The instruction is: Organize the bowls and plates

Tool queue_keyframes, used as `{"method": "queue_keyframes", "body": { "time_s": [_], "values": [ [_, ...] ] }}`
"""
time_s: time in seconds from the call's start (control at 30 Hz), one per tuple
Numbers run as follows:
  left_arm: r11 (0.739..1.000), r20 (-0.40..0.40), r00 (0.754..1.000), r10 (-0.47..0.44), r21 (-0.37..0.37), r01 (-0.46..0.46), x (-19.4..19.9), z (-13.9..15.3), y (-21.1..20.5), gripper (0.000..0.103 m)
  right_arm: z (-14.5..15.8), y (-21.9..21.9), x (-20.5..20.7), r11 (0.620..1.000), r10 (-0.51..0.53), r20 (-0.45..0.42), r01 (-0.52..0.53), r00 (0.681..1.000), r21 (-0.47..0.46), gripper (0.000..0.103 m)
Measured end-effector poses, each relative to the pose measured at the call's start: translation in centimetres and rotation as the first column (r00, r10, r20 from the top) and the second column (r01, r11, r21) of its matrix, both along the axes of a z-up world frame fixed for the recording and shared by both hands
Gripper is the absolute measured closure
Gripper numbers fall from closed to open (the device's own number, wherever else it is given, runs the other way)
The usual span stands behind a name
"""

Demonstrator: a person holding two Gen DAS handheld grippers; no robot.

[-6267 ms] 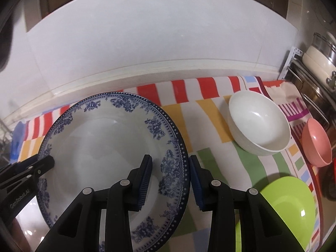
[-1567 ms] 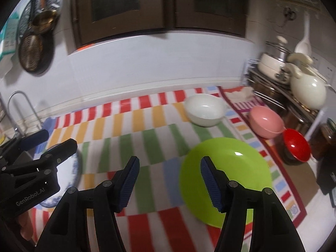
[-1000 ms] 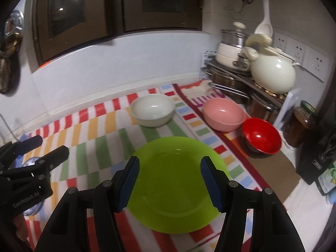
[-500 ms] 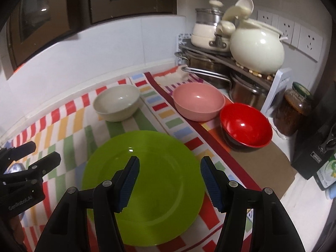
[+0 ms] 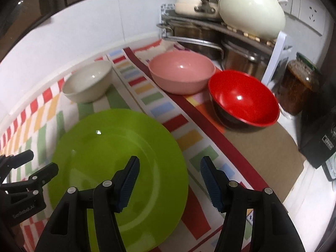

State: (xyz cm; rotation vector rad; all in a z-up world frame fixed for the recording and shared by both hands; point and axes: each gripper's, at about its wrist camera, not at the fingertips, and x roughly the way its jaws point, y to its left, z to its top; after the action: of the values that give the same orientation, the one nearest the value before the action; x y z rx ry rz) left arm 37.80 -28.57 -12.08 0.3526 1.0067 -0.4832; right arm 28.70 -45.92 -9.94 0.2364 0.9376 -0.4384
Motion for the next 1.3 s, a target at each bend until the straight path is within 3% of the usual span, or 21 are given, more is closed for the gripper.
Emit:
{"method": "queue_keyframes", "body": {
  "time_s": [0.4,0.6,0.87,1.0,1.3],
  "values": [
    [1.000,-0.074,0.997,0.005,0.007,-0.005,0.7,-2.2,-0.5,0.033,-2.4,-0.4,0.4,1.000,-0.009,-0.053,0.010,0.999,0.029,0.042],
    [1.000,-0.075,0.997,-0.001,0.005,0.002,0.8,-2.4,-0.8,0.037,-2.9,-0.5,0.5,0.999,-0.010,-0.065,0.013,0.998,0.041,0.043],
    [1.000,-0.078,0.997,-0.006,-0.011,0.005,1.1,-2.3,-0.9,0.049,-3.6,-0.8,0.7,0.997,-0.001,-0.067,0.006,0.998,0.083,0.059],
    [1.000,-0.082,0.997,-0.014,-0.028,0.012,1.1,-2.1,-1.0,0.062,-3.6,-0.6,0.7,0.997,0.002,-0.069,0.004,0.998,0.082,0.061],
    [1.000,-0.082,0.997,-0.003,-0.031,0.000,1.1,-1.8,-0.8,0.064,-3.2,-0.6,0.6,0.996,-0.004,-0.080,0.011,0.997,0.087,0.062]
  ]
}}
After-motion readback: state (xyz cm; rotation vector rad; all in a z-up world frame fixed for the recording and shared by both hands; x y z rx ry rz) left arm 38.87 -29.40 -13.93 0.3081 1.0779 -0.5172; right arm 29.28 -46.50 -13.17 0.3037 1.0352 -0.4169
